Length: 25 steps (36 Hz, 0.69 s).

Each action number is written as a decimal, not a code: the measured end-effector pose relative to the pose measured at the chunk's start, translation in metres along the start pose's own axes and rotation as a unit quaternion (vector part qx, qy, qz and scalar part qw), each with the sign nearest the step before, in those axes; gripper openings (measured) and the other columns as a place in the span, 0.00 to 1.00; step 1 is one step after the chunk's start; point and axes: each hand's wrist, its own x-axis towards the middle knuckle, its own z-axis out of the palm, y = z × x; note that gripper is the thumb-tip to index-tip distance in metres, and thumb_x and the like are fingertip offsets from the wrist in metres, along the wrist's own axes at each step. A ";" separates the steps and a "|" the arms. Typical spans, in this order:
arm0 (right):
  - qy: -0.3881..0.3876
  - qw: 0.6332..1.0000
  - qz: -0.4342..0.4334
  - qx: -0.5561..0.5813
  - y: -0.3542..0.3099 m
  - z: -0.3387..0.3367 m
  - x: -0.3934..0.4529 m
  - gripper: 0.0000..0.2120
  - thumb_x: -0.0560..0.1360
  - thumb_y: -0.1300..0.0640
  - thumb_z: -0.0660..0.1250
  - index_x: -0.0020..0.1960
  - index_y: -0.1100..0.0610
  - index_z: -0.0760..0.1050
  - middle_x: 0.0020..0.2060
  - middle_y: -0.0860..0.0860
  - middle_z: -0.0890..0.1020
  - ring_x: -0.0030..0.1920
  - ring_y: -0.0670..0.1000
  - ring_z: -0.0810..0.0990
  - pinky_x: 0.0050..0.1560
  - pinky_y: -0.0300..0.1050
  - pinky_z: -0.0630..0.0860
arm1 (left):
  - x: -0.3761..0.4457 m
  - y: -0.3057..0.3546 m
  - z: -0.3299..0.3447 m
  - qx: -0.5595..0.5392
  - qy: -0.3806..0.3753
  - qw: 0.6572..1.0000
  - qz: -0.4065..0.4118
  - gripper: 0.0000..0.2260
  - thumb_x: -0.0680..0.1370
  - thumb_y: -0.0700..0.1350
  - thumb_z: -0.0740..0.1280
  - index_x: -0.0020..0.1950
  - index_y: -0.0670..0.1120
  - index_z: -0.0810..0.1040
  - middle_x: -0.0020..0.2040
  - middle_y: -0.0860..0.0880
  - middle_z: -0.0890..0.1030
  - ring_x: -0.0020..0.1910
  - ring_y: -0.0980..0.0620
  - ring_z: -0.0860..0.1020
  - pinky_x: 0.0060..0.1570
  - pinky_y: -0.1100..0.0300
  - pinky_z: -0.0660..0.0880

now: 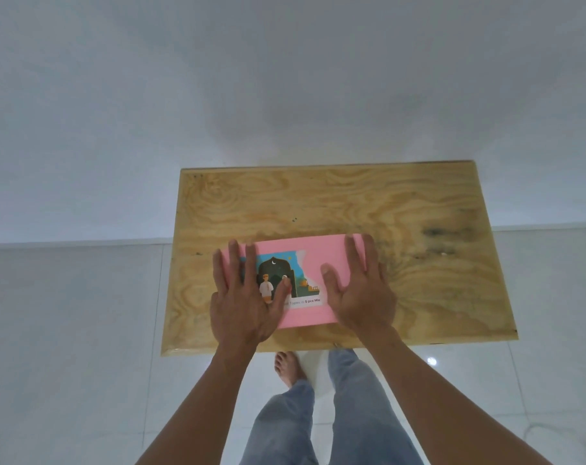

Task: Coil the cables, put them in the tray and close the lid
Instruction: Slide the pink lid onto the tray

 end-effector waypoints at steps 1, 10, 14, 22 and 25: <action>-0.001 1.000 -0.002 0.003 0.001 0.000 0.000 0.32 0.77 0.38 0.61 0.77 0.49 0.62 0.78 0.52 0.62 0.66 0.64 0.74 0.51 0.59 0.80 | 0.000 0.000 -0.001 -0.003 0.000 1.000 0.002 0.41 0.75 0.72 0.54 0.82 0.51 0.52 0.83 0.46 0.51 0.81 0.41 0.46 0.54 0.39 0.80; 0.006 0.998 -0.002 0.064 0.016 -0.002 -0.019 0.31 0.78 0.38 0.60 0.77 0.45 0.59 0.79 0.50 0.56 0.72 0.60 0.67 0.61 0.57 0.76 | -0.013 -0.015 -0.004 -0.054 0.041 0.998 0.016 0.35 0.75 0.71 0.57 0.77 0.56 0.64 0.81 0.43 0.58 0.78 0.40 0.58 0.59 0.38 0.75; 0.059 0.993 -0.038 0.095 0.021 0.008 -0.032 0.28 0.77 0.40 0.61 0.74 0.49 0.68 0.78 0.50 0.60 0.73 0.55 0.67 0.63 0.50 0.74 | -0.018 -0.016 0.001 -0.097 0.056 0.994 0.003 0.33 0.76 0.69 0.56 0.77 0.55 0.65 0.80 0.46 0.60 0.75 0.41 0.65 0.54 0.40 0.79; 0.130 0.984 -0.038 0.114 0.021 0.019 -0.030 0.25 0.74 0.44 0.68 0.68 0.53 0.76 0.73 0.52 0.70 0.67 0.52 0.75 0.61 0.46 0.76 | -0.015 -0.011 0.007 -0.102 0.100 0.990 0.017 0.31 0.75 0.66 0.60 0.71 0.49 0.75 0.78 0.49 0.68 0.68 0.38 0.72 0.43 0.43 0.81; 0.132 0.983 -0.029 0.120 0.022 0.020 -0.023 0.25 0.73 0.44 0.70 0.66 0.54 0.78 0.72 0.51 0.72 0.64 0.54 0.78 0.57 0.42 0.75 | -0.007 -0.010 0.008 -0.103 0.116 0.987 0.028 0.30 0.74 0.65 0.62 0.68 0.47 0.78 0.75 0.47 0.71 0.66 0.37 0.74 0.40 0.44 0.81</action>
